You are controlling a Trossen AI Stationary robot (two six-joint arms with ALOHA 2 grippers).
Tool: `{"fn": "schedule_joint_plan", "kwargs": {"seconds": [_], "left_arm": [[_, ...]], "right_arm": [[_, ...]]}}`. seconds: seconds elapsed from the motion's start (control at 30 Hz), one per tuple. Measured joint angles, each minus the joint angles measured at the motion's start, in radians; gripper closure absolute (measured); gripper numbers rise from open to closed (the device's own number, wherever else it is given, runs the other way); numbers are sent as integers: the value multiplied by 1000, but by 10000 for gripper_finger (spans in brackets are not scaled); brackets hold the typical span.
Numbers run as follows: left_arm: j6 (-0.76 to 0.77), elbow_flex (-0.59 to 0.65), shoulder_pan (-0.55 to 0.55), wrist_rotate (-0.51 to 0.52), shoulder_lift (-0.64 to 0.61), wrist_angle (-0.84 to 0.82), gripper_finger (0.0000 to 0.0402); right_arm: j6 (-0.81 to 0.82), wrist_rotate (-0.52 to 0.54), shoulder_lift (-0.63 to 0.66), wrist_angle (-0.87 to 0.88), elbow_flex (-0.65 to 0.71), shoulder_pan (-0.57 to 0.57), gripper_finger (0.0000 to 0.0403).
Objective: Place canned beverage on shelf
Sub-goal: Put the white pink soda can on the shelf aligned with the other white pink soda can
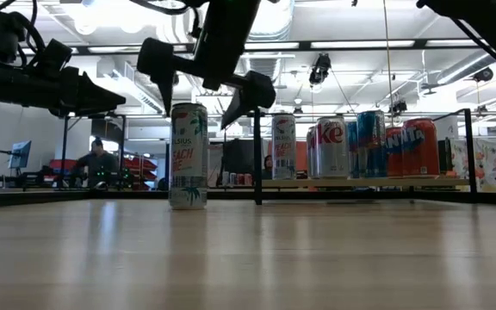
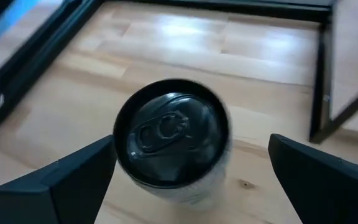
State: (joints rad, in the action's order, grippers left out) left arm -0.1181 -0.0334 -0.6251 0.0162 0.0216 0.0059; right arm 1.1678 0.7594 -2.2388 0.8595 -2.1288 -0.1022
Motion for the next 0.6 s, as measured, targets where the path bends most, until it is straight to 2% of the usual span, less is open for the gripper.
{"fn": "schedule_joint_plan", "kwargs": {"seconds": [0.1, 0.2, 0.6], "left_arm": [[0, 0, 0, 0, 0, 0, 3], [0, 0, 0, 0, 0, 0, 3], [0, 0, 0, 0, 0, 0, 3]], "right_arm": [[117, 61, 0, 31, 1, -11, 3], [179, 79, 0, 46, 1, -11, 3], [219, 83, -15, 41, 4, -4, 3]]}}
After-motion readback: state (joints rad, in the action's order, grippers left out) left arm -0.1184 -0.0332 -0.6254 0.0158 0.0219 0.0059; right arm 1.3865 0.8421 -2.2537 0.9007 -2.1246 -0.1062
